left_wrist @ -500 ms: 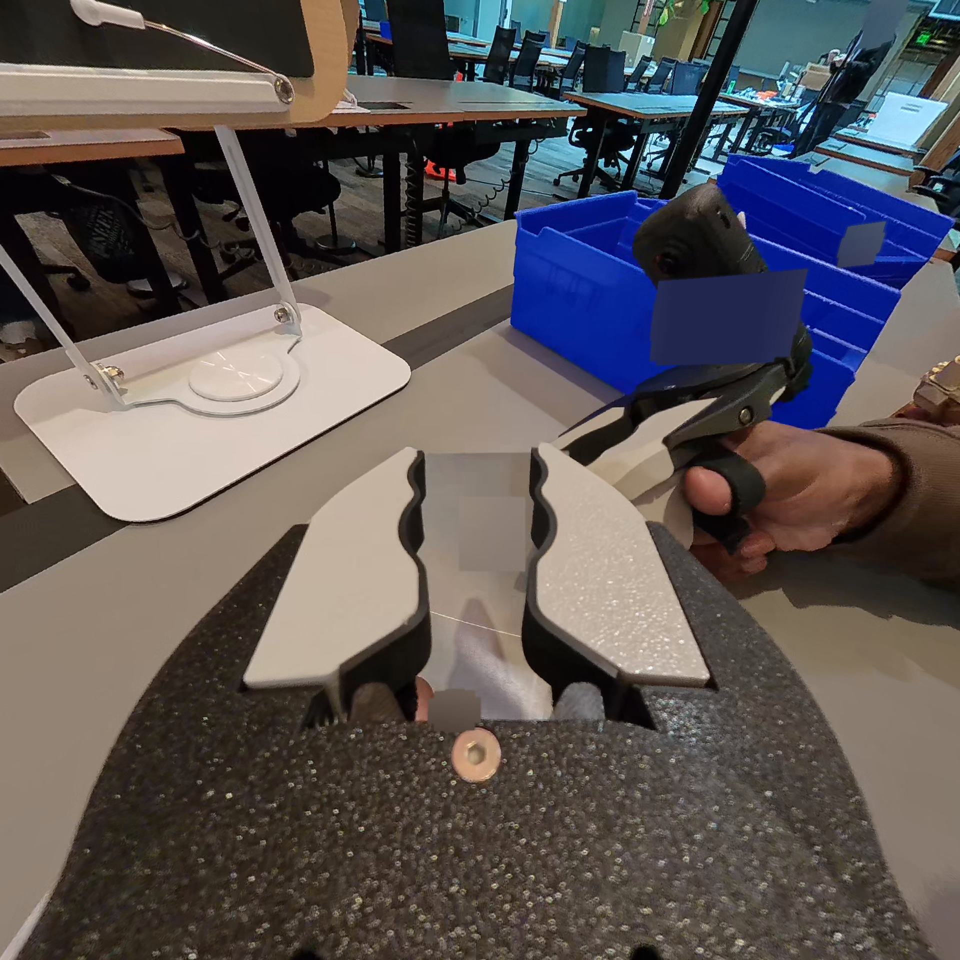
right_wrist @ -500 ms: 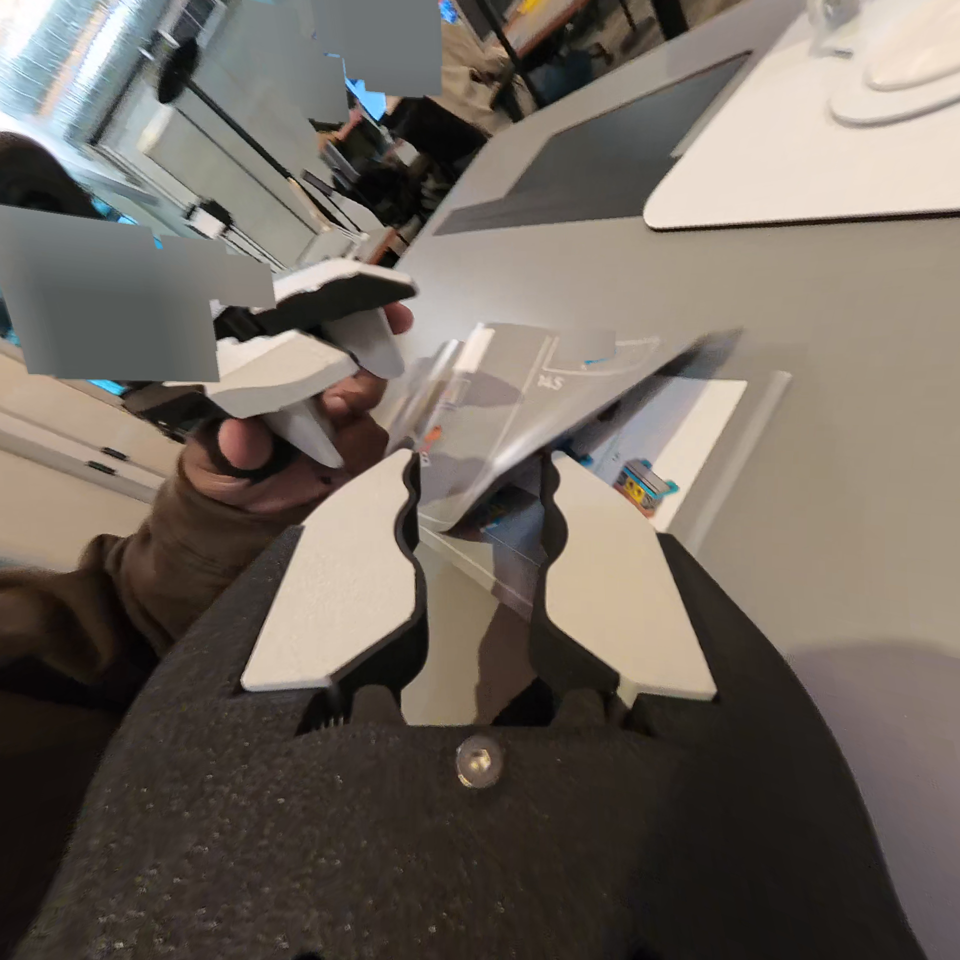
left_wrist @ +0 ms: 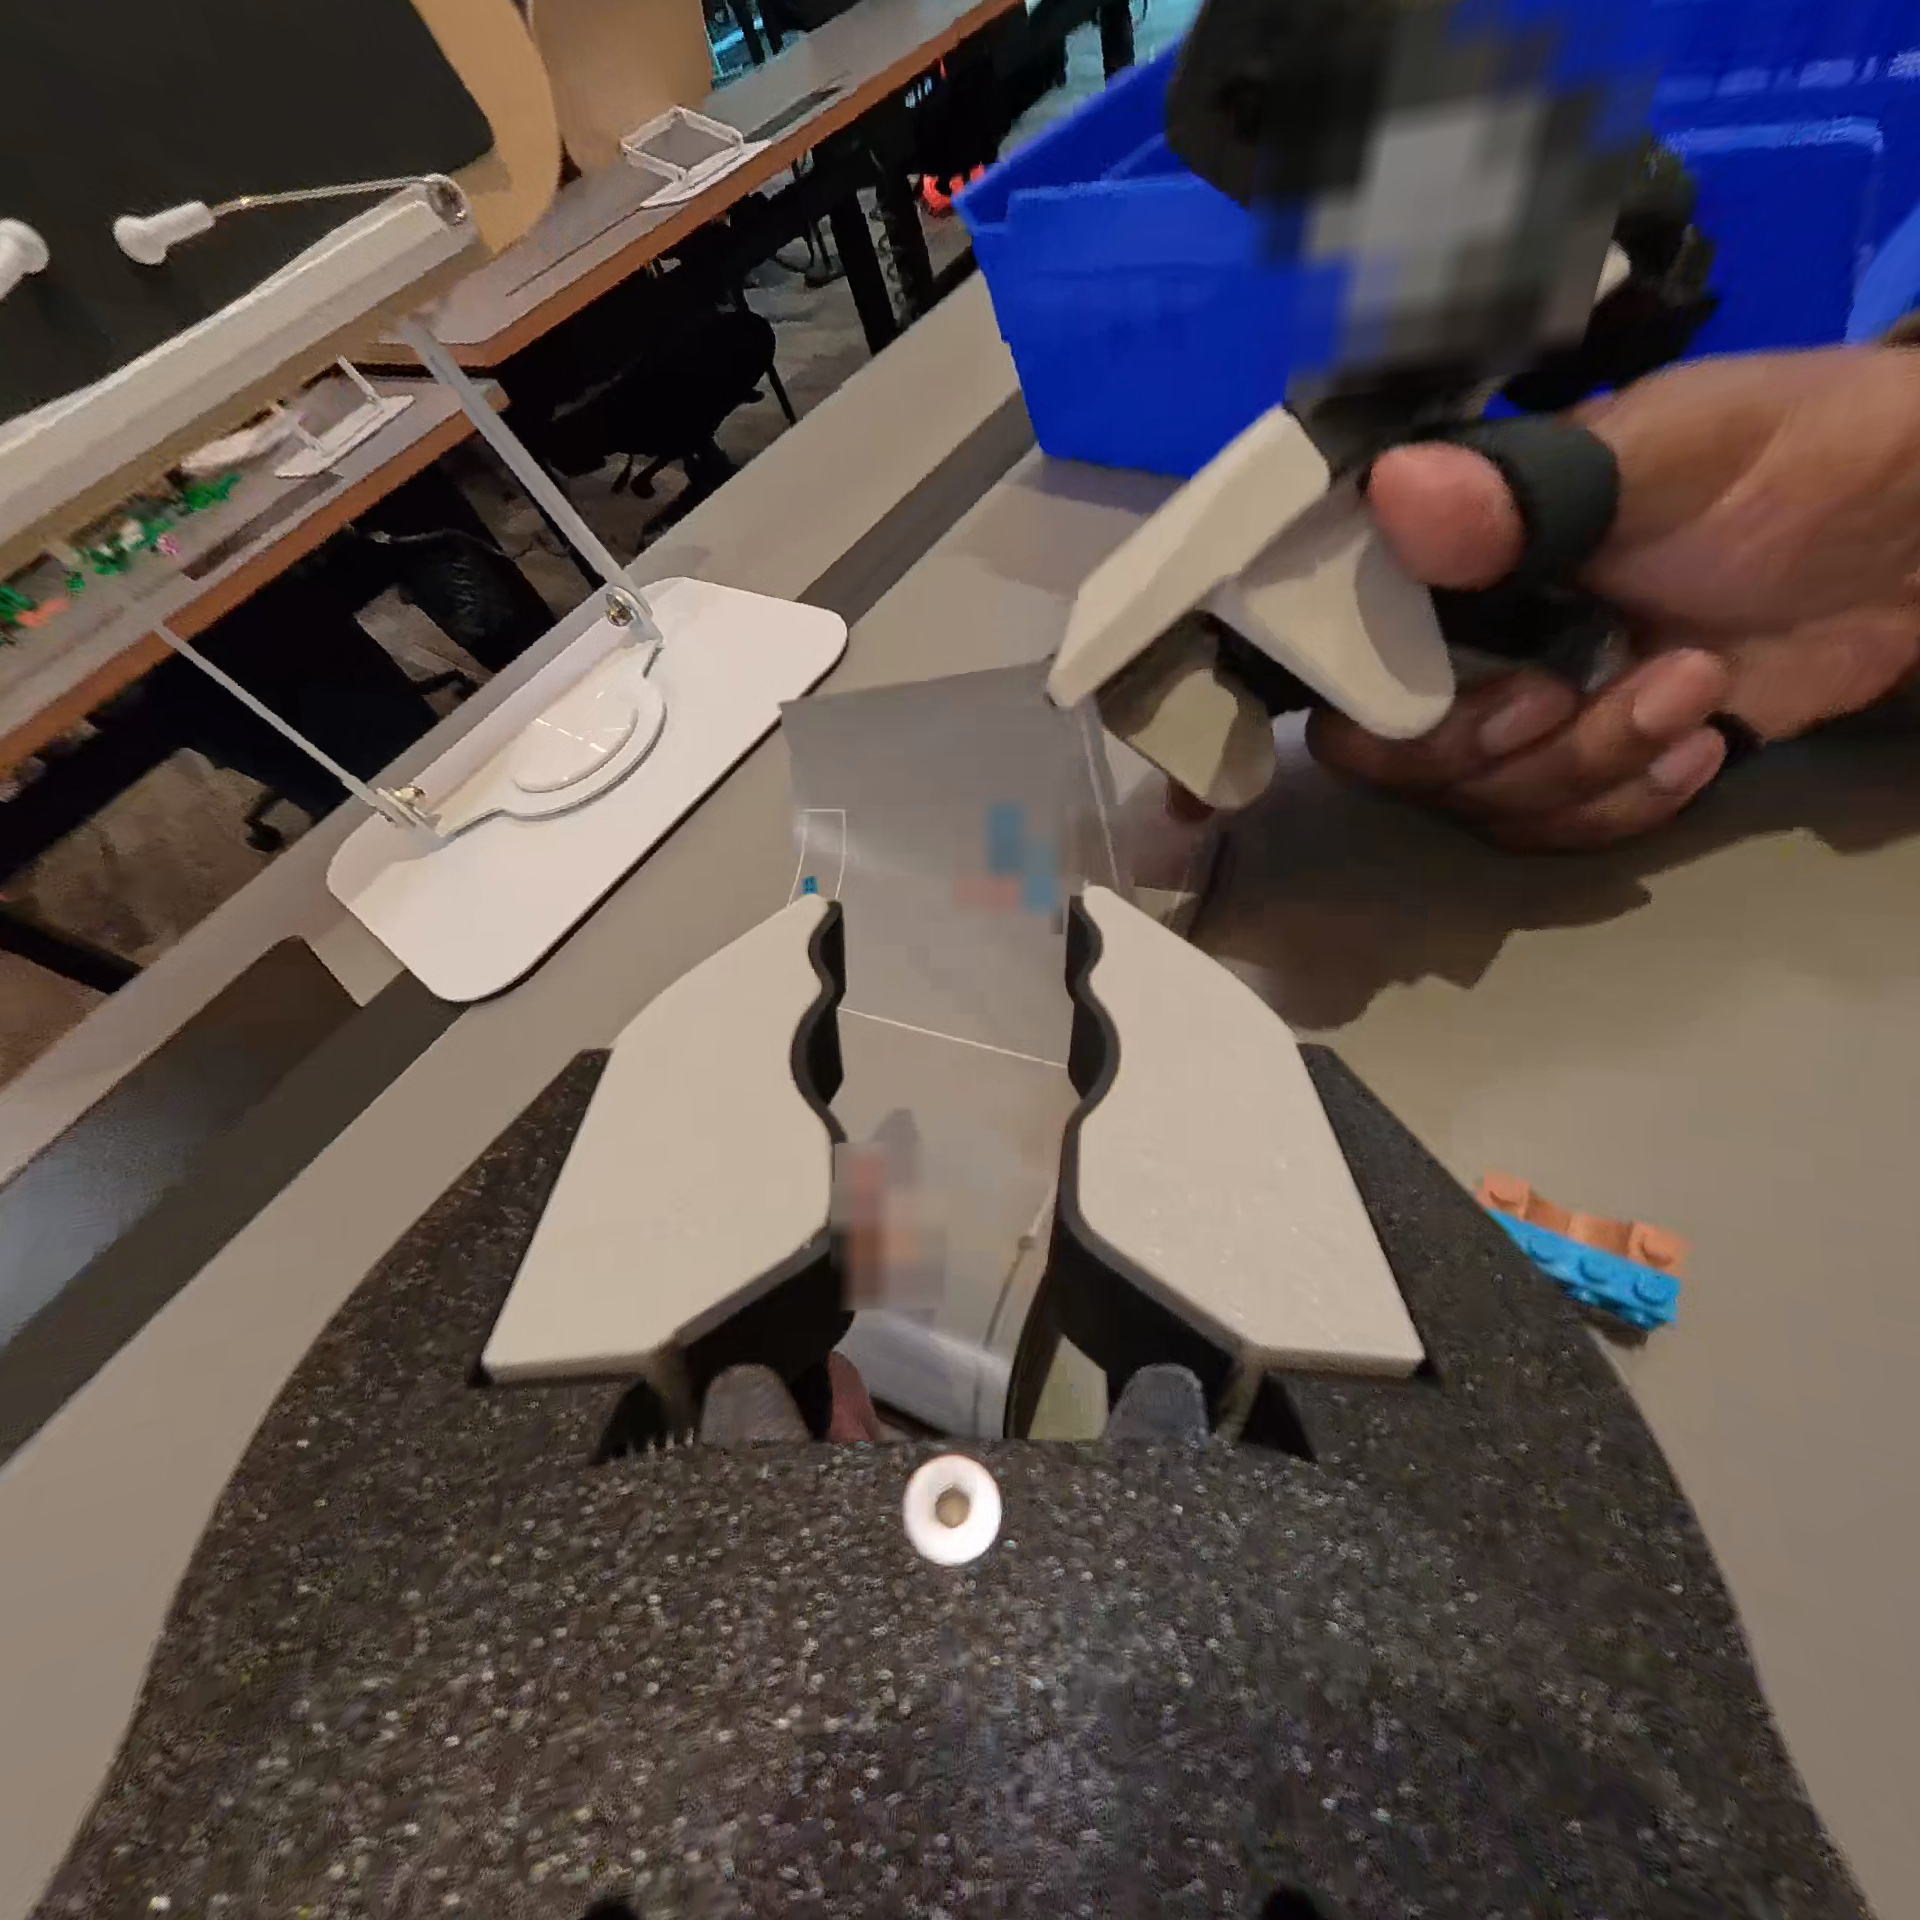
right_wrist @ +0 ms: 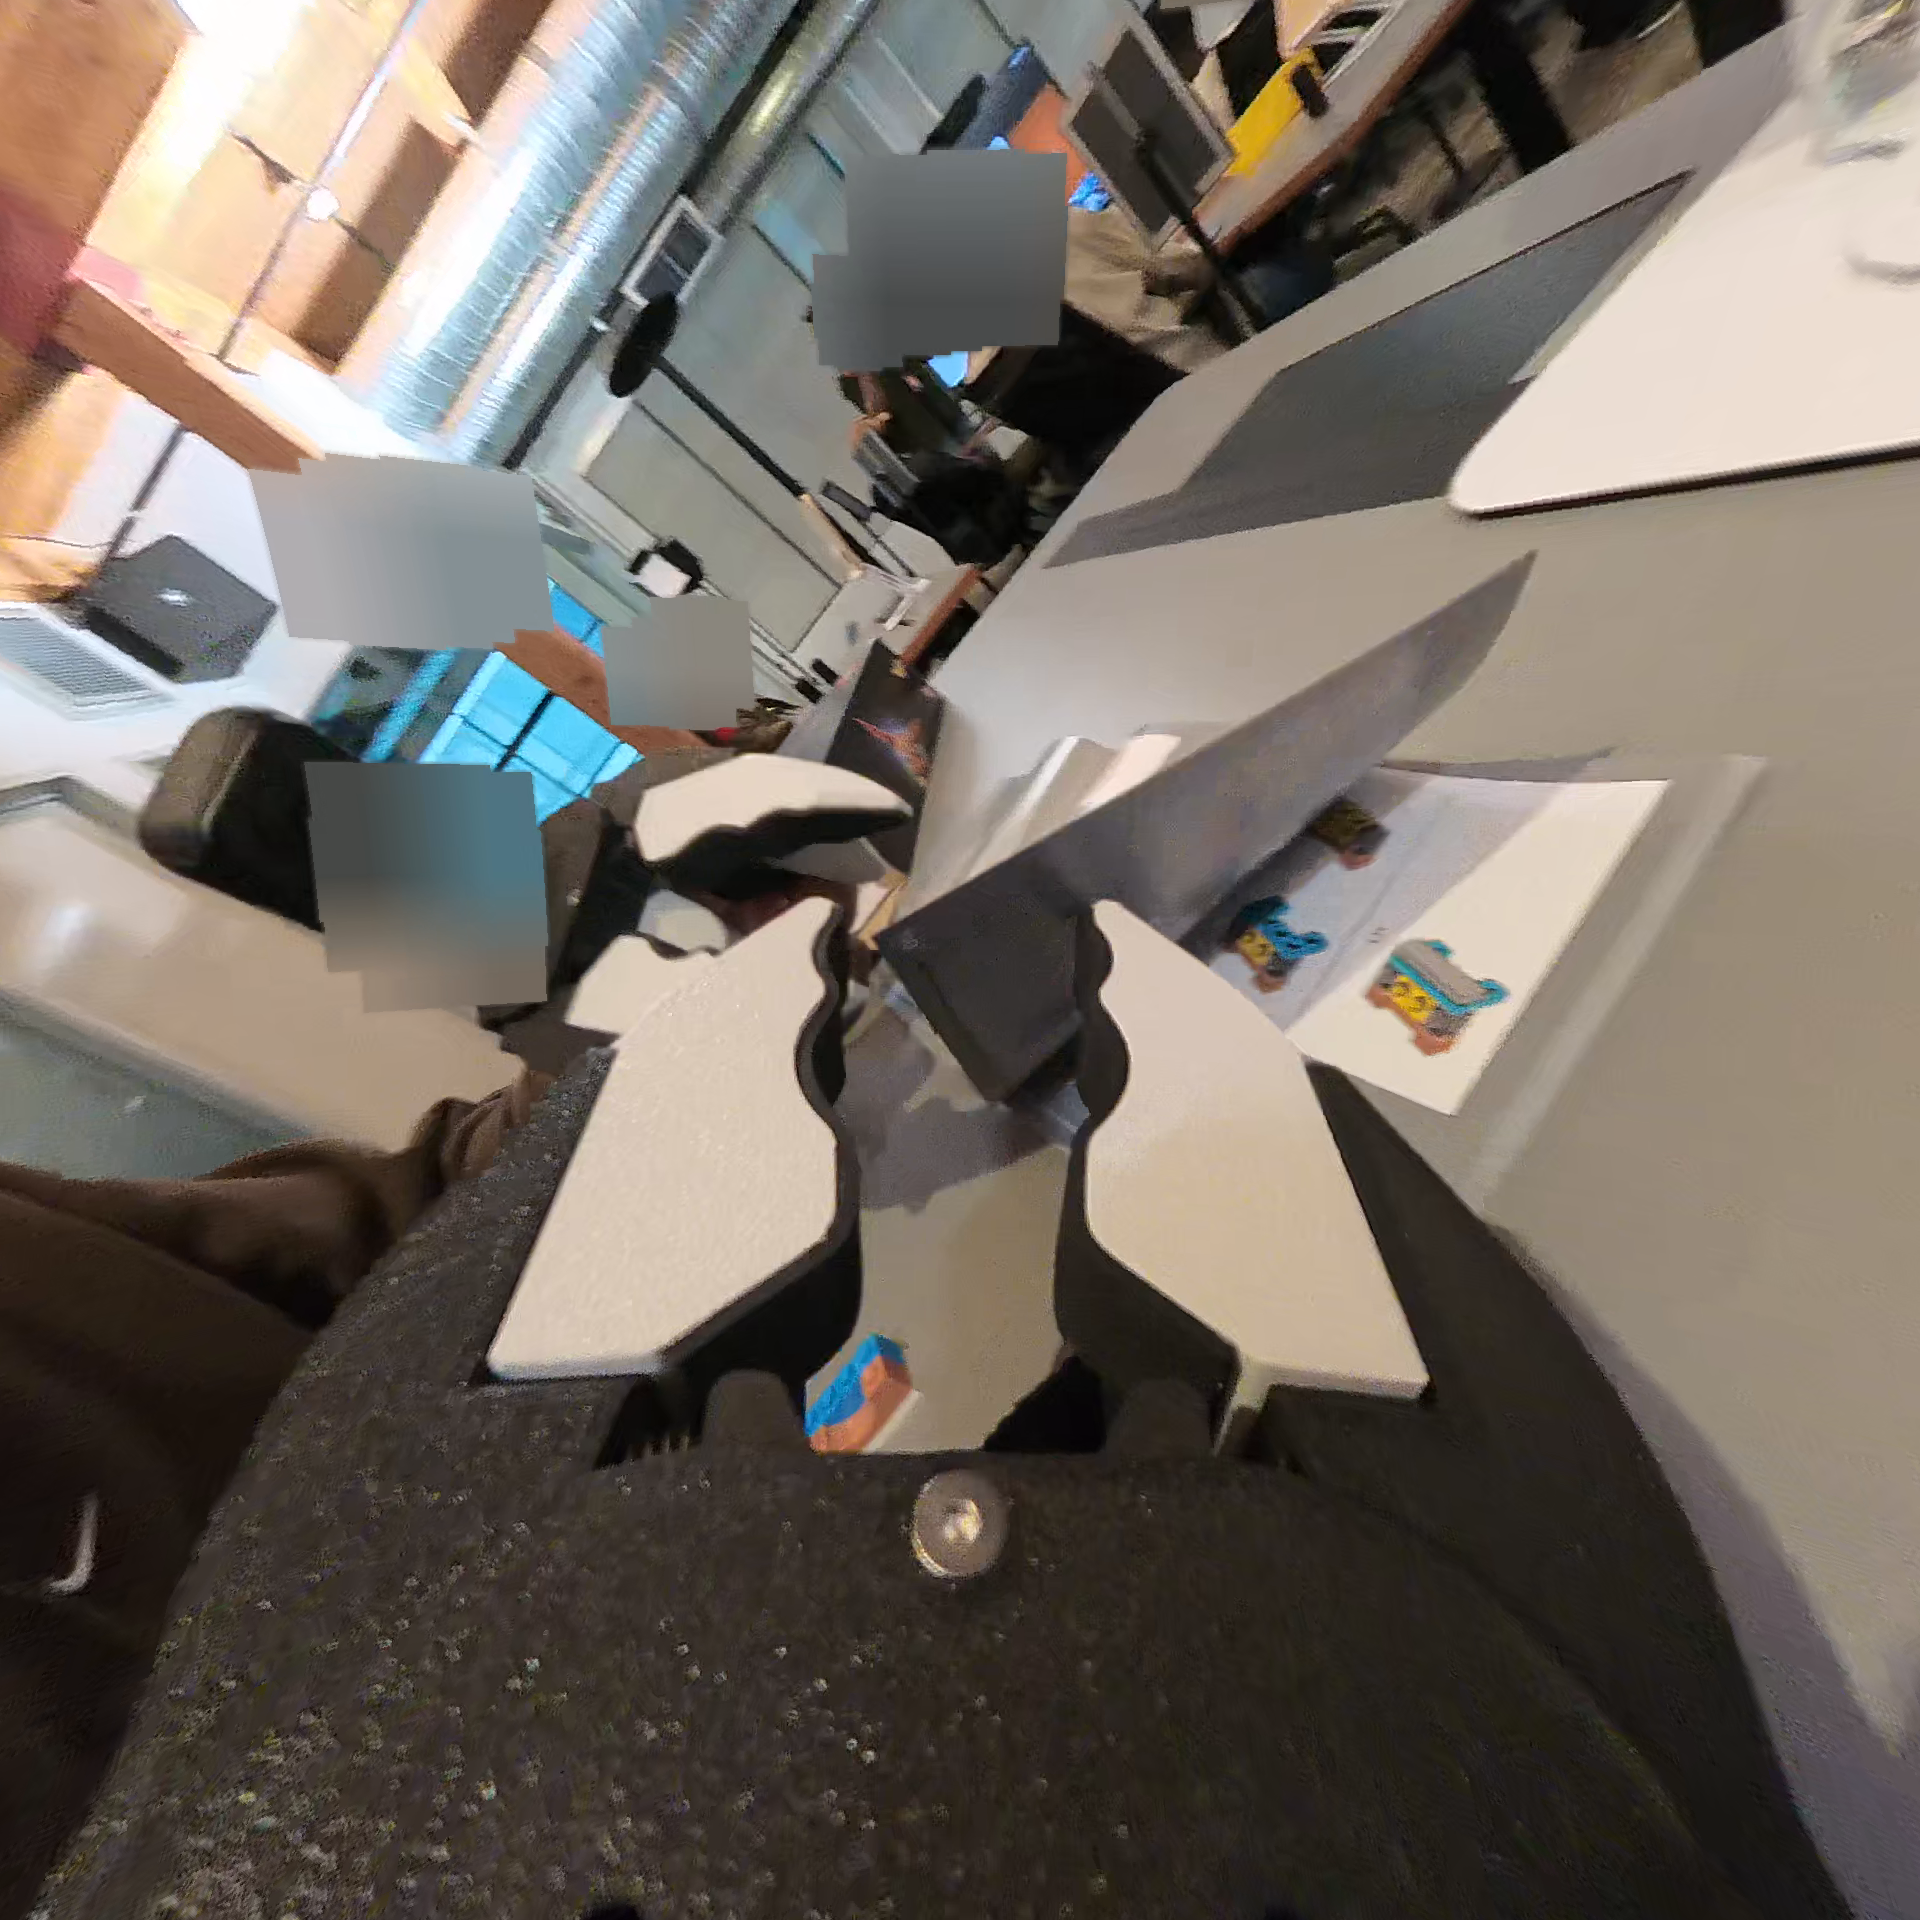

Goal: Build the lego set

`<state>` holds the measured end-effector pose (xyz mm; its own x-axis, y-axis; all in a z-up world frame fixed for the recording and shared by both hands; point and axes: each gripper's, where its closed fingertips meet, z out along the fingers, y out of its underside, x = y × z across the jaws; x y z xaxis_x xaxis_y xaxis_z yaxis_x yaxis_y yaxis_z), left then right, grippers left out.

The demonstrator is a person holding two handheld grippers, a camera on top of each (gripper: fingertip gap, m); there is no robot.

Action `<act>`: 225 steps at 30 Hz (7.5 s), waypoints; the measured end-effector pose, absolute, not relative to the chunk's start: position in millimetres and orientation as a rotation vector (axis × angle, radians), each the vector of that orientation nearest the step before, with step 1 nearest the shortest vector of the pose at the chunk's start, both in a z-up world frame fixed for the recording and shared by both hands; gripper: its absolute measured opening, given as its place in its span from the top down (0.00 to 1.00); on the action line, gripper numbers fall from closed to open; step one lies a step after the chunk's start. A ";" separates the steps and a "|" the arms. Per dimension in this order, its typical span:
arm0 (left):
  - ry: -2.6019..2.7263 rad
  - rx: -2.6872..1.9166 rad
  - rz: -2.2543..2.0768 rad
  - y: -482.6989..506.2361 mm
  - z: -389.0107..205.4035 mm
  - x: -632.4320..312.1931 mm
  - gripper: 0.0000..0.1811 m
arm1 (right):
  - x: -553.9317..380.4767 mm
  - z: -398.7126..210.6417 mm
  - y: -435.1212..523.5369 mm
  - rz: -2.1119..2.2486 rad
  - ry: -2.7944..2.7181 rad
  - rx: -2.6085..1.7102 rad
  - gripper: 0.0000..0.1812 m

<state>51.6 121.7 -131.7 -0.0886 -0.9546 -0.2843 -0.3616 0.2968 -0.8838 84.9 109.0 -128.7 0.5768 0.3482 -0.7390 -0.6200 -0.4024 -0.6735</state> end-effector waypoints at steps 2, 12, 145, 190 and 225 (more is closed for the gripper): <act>1.674 -1.192 -0.744 115.3 -136.2 48.9 0.77 | 75.2 -127.5 111.8 1.105 0.208 -1.676 0.77; 1.685 -1.320 -0.644 111.3 -158.4 53.2 0.80 | 63.4 -129.6 117.5 1.100 0.180 -1.696 0.77; 0.911 -1.529 -1.184 162.1 -60.1 12.0 1.00 | 18.0 -144.1 153.0 0.131 -0.090 -1.935 0.61; 1.444 -1.857 0.204 176.6 -202.1 -203.0 0.81 | 3.2 -108.5 175.3 -0.046 -0.256 -1.787 0.87; 1.274 -1.920 -0.148 198.4 -130.1 -228.5 0.99 | -93.8 -157.7 184.2 0.192 -0.694 -2.081 0.83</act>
<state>-228.5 198.4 -130.1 0.4837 -0.8151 -0.3190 -0.7200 -0.1633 -0.6745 -93.8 184.2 -157.7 0.8298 0.5442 0.1235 0.4036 -0.4325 -0.8063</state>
